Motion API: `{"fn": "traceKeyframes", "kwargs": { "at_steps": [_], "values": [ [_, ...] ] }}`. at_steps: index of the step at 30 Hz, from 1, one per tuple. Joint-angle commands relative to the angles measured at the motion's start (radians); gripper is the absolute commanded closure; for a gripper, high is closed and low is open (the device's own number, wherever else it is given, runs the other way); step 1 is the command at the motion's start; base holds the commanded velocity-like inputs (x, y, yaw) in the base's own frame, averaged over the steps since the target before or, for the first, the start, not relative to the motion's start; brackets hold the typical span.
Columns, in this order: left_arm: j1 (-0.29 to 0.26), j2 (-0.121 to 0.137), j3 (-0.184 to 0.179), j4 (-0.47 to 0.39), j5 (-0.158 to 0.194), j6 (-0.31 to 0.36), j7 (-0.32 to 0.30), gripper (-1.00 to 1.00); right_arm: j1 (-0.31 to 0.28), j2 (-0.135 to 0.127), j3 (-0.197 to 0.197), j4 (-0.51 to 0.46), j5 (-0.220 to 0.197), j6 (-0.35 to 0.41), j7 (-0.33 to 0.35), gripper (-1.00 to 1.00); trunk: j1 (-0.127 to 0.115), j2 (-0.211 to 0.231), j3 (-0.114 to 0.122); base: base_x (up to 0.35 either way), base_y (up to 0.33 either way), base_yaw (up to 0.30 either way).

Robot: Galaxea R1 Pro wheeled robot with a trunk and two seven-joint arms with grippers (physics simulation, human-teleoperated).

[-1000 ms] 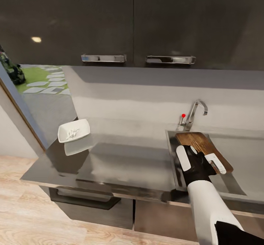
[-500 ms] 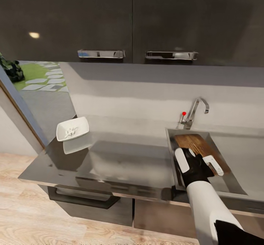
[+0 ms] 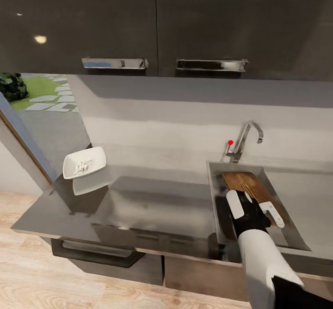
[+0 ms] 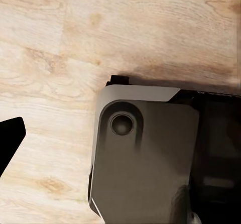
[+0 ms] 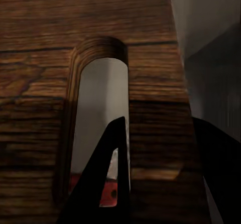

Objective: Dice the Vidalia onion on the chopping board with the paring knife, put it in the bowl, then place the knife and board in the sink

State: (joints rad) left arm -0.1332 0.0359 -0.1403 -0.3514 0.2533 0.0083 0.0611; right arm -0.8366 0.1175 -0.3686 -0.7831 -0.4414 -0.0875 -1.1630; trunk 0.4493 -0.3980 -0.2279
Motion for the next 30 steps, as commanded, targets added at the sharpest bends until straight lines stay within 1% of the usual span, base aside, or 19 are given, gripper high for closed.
{"fn": "traceKeyframes", "kwargs": {
  "at_steps": [1, 8, 17, 30],
  "values": [
    [0.000, 0.001, -0.008, -0.001, 0.009, 0.001, 0.006, -1.00, -0.001, 0.001, -0.002, 0.000, -0.003, -0.009, 0.001, 1.00, 0.001, -0.002, -0.003, 0.106, -0.114, 0.000],
    [0.000, 0.001, -0.008, -0.002, 0.009, 0.001, 0.006, -1.00, -0.001, 0.001, -0.001, 0.003, -0.003, -0.009, 0.002, 1.00, 0.001, -0.002, -0.015, 0.045, -0.073, 0.000],
    [0.000, 0.001, -0.008, -0.002, 0.009, 0.001, 0.006, -1.00, -0.001, 0.001, -0.001, 0.035, -0.007, -0.010, 0.002, 1.00, 0.001, -0.002, -0.029, 0.001, -0.005, 0.000],
    [0.000, 0.001, -0.008, -0.001, 0.009, 0.001, 0.006, -1.00, -0.001, 0.002, 0.000, 0.039, -0.008, -0.011, 0.003, 1.00, 0.001, -0.002, -0.049, 0.000, 0.000, 0.000]
  ]
}}
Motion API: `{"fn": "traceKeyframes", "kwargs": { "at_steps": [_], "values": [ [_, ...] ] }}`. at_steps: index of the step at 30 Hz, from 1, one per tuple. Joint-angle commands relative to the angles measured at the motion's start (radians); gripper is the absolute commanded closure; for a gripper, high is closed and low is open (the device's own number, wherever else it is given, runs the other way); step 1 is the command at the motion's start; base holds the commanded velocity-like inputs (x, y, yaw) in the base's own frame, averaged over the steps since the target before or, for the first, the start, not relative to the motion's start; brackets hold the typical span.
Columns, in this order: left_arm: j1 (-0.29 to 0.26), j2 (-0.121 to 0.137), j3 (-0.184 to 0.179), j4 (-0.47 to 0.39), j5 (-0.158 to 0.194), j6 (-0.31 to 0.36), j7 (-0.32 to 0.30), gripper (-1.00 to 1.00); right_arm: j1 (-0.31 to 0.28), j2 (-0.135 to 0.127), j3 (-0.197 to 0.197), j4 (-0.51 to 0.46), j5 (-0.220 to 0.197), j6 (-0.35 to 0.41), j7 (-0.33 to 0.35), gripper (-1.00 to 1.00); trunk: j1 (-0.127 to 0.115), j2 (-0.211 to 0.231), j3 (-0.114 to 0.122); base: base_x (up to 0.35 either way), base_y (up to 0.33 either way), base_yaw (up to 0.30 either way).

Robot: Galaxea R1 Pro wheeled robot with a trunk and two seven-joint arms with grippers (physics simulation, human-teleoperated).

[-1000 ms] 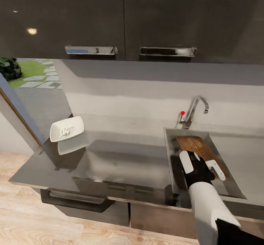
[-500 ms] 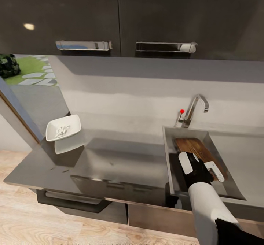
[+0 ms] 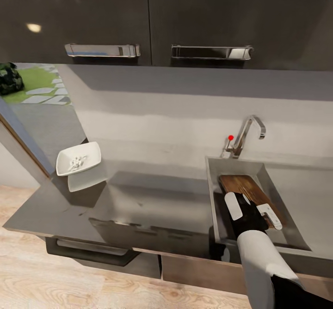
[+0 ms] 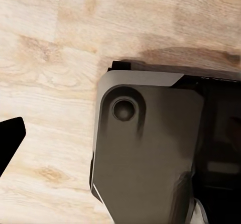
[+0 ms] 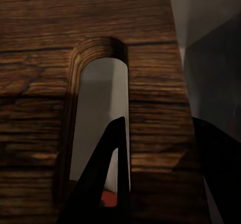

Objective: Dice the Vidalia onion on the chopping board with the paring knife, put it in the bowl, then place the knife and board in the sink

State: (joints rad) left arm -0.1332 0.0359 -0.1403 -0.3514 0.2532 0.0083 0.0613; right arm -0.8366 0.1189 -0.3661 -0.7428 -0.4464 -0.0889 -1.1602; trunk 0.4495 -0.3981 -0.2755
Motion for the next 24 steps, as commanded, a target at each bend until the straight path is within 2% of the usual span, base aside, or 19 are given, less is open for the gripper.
{"fn": "traceKeyframes", "kwargs": {
  "at_steps": [1, 14, 15, 24],
  "values": [
    [0.000, 0.001, -0.009, -0.001, 0.009, 0.001, 0.006, -1.00, -0.001, 0.001, -0.002, -0.001, -0.004, -0.009, 0.000, 1.00, 0.000, -0.002, -0.003, 0.000, 0.000, 0.000],
    [0.000, 0.001, -0.009, -0.001, 0.009, 0.001, 0.006, -1.00, -0.001, 0.001, -0.003, -0.002, -0.006, -0.009, 0.000, 1.00, 0.000, -0.002, -0.012, 0.000, 0.000, 0.000],
    [0.000, 0.001, -0.009, -0.001, 0.009, 0.001, 0.006, -1.00, -0.001, 0.001, -0.004, -0.002, -0.006, -0.009, 0.001, -1.00, 0.000, -0.002, -0.012, 0.000, 0.000, 0.000],
    [0.000, 0.001, -0.009, -0.002, 0.009, 0.001, 0.006, -1.00, -0.001, 0.001, -0.004, -0.005, -0.006, -0.009, 0.001, -1.00, 0.000, -0.002, -0.012, 0.000, 0.000, 0.000]
  ]
}}
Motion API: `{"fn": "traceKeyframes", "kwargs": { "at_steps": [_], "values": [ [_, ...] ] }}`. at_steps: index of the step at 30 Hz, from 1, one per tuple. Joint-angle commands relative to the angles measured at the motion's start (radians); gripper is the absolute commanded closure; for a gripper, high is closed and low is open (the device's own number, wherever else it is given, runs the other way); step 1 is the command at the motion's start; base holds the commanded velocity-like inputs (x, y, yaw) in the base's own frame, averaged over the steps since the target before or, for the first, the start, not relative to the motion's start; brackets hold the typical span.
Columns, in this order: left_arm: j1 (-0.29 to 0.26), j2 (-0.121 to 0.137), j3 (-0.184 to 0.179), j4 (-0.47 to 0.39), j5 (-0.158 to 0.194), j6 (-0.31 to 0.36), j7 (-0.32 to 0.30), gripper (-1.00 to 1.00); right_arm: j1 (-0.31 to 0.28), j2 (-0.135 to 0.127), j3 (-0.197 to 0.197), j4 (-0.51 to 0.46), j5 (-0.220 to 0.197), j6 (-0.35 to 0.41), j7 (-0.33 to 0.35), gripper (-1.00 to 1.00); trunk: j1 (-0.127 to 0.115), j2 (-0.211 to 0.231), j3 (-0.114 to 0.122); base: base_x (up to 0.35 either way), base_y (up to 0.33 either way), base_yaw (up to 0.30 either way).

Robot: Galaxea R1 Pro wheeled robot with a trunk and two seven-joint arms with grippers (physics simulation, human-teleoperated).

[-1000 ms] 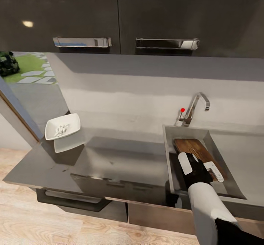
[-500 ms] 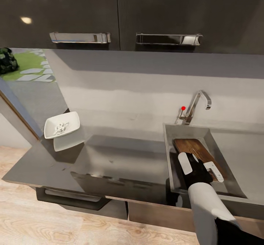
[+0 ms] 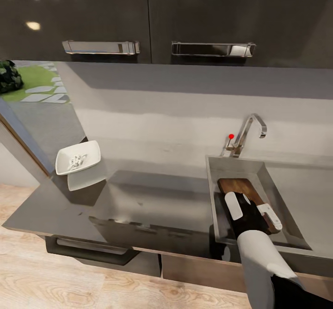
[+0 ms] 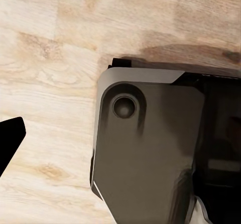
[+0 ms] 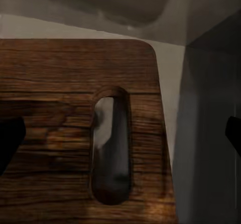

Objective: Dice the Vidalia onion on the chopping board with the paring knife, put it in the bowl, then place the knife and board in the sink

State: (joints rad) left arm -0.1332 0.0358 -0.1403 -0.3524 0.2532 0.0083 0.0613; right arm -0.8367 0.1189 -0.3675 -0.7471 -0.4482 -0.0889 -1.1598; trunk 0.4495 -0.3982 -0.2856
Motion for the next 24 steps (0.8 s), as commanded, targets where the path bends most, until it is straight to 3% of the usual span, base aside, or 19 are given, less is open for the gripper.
{"fn": "traceKeyframes", "kwargs": {
  "at_steps": [1, 5, 9, 12, 15, 18, 19, 20, 22, 24],
  "values": [
    [0.000, 0.001, -0.009, -0.002, 0.009, 0.001, 0.006, -1.00, -0.001, 0.001, -0.002, -0.003, -0.004, -0.009, 0.000, -1.00, 0.001, -0.002, -0.002, 0.000, 0.000, 0.000],
    [0.000, 0.001, -0.009, -0.001, 0.009, 0.001, 0.006, -1.00, -0.001, 0.001, 0.003, -0.020, -0.003, -0.009, -0.002, -1.00, 0.001, -0.002, -0.002, 0.000, 0.000, 0.000],
    [0.000, 0.001, -0.009, -0.001, 0.009, 0.001, 0.006, -1.00, -0.001, 0.008, 0.011, -0.144, 0.005, 0.009, -0.005, -1.00, 0.001, -0.002, -0.002, 0.000, 0.000, 0.000],
    [0.000, 0.001, -0.009, 0.000, 0.009, 0.001, 0.006, -1.00, -0.001, 0.010, 0.032, -0.242, 0.007, 0.105, -0.004, -1.00, 0.001, -0.002, -0.002, 0.000, 0.000, 0.000],
    [0.000, 0.001, -0.009, 0.000, 0.009, 0.001, 0.006, -1.00, 0.004, 0.011, 0.093, -0.374, 0.008, 0.266, -0.001, -1.00, 0.001, -0.002, -0.002, 0.000, 0.000, 0.000],
    [0.000, 0.001, -0.009, 0.000, 0.009, 0.001, 0.006, -1.00, 0.008, 0.009, 0.165, -0.464, 0.008, 0.334, 0.003, -1.00, 0.001, -0.002, -0.002, 0.000, 0.000, 0.000],
    [0.000, 0.001, -0.009, 0.000, 0.009, 0.001, 0.006, -1.00, 0.012, 0.006, 0.210, -0.503, 0.008, 0.372, 0.018, -1.00, 0.001, -0.002, -0.002, 0.000, 0.000, 0.000],
    [0.000, 0.001, -0.009, 0.000, 0.009, 0.001, 0.006, -1.00, 0.013, 0.006, 0.222, -0.512, 0.008, 0.383, 0.025, -1.00, 0.001, -0.002, -0.002, 0.000, 0.000, 0.000],
    [0.000, 0.001, -0.009, 0.000, 0.009, 0.001, 0.006, -1.00, 0.024, 0.003, 0.251, -0.536, 0.008, 0.432, 0.080, -1.00, 0.001, -0.002, -0.002, 0.000, 0.000, 0.000],
    [0.000, 0.001, -0.009, 0.000, 0.009, 0.001, 0.006, -1.00, 0.046, -0.001, 0.263, -0.550, 0.010, 0.486, 0.203, -1.00, 0.001, -0.002, -0.002, -0.004, 0.000, 0.000]
  ]
}}
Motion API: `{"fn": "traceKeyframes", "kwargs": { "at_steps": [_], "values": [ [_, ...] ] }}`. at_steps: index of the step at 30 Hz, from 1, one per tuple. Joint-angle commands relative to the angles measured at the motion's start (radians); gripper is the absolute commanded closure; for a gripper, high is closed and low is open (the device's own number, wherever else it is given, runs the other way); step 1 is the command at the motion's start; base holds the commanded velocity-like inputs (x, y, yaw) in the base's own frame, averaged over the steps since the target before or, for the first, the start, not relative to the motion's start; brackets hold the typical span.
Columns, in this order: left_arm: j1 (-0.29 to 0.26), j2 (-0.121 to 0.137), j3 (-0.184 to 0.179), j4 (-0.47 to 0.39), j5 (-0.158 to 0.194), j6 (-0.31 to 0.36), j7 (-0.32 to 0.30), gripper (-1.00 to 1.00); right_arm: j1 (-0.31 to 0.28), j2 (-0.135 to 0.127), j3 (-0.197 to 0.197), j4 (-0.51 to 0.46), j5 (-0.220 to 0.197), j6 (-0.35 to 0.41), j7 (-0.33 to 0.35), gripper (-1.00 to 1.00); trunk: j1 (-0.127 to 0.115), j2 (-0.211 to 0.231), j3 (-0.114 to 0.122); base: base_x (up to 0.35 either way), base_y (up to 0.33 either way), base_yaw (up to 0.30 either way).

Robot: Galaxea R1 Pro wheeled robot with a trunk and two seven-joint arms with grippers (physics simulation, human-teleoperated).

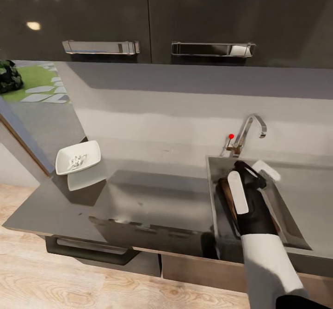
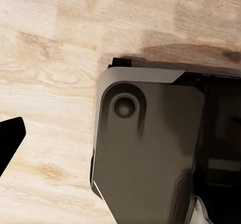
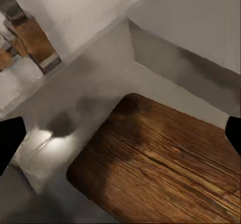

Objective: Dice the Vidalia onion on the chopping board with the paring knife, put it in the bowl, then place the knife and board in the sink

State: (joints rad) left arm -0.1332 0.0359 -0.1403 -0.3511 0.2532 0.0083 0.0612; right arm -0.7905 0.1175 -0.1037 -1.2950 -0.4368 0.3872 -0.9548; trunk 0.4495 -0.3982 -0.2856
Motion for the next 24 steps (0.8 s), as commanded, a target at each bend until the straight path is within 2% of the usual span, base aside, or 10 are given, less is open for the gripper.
{"fn": "traceKeyframes", "kwargs": {
  "at_steps": [1, 7, 10, 12, 17, 24],
  "values": [
    [0.000, 0.001, -0.009, -0.001, 0.009, 0.001, 0.006, -1.00, 0.010, -0.002, 0.001, -0.007, 0.002, 0.022, 0.051, -1.00, 0.001, -0.002, -0.002, -0.051, 0.000, 0.000],
    [0.000, 0.001, -0.009, 0.000, 0.009, 0.001, 0.006, -1.00, 0.087, -0.068, 0.005, -0.039, 0.056, 0.041, 0.302, -1.00, 0.001, -0.002, -0.002, -0.143, 0.000, 0.000],
    [0.000, 0.001, -0.010, 0.000, 0.009, 0.001, 0.006, -1.00, 0.105, -0.086, 0.004, -0.049, 0.068, 0.042, 0.415, -1.00, 0.001, -0.002, -0.002, -0.163, 0.000, 0.000],
    [0.000, 0.000, -0.010, 0.001, 0.009, 0.001, 0.006, -1.00, 0.115, -0.090, 0.005, -0.072, 0.081, 0.040, 0.450, -1.00, 0.001, -0.002, -0.002, -0.148, 0.000, 0.000],
    [0.000, 0.000, -0.010, 0.001, 0.009, 0.001, 0.006, -1.00, 0.177, -0.091, 0.007, -0.167, 0.115, 0.038, 0.466, -1.00, 0.001, -0.002, -0.002, -0.140, 0.000, 0.000],
    [0.000, 0.000, -0.010, 0.001, 0.009, 0.001, 0.006, -1.00, 0.240, -0.091, 0.007, -0.232, 0.123, 0.033, 0.525, -1.00, 0.001, -0.002, -0.002, -0.135, 0.000, 0.000]
  ]
}}
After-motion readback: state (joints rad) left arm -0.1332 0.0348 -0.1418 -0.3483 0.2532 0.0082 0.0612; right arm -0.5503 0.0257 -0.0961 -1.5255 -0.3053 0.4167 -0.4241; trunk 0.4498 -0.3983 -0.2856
